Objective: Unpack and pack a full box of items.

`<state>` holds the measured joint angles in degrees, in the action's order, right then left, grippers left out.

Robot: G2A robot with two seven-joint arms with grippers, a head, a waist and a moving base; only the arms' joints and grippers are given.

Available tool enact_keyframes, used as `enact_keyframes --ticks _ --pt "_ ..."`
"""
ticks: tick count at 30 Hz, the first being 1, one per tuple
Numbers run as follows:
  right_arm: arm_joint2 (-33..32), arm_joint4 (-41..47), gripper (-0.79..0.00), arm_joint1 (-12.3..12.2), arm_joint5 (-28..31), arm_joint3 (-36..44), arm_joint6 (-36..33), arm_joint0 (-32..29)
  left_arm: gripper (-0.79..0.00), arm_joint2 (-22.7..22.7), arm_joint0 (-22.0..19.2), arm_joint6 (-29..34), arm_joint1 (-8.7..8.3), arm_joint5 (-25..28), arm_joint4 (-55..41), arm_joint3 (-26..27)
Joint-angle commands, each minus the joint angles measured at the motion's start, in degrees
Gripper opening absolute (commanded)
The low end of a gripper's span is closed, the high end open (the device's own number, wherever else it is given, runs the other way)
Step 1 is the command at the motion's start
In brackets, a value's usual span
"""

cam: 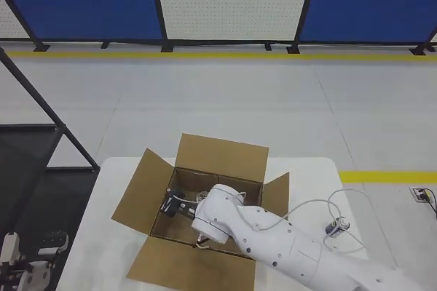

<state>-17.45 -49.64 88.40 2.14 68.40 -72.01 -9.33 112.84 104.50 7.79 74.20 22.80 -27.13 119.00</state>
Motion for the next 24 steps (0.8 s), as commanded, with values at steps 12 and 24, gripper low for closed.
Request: enact_keyframes --ticks 12,24 --pt "3.34 -2.65 -0.785 7.12 7.55 -14.04 1.30 1.76 0.000 0.00 0.00 0.00 0.00 0.00 0.00 0.00" --pt "3.53 -2.04 -0.785 12.73 13.59 -27.66 4.21 2.93 0.000 0.00 0.00 0.00 0.00 0.00 0.00 0.00"
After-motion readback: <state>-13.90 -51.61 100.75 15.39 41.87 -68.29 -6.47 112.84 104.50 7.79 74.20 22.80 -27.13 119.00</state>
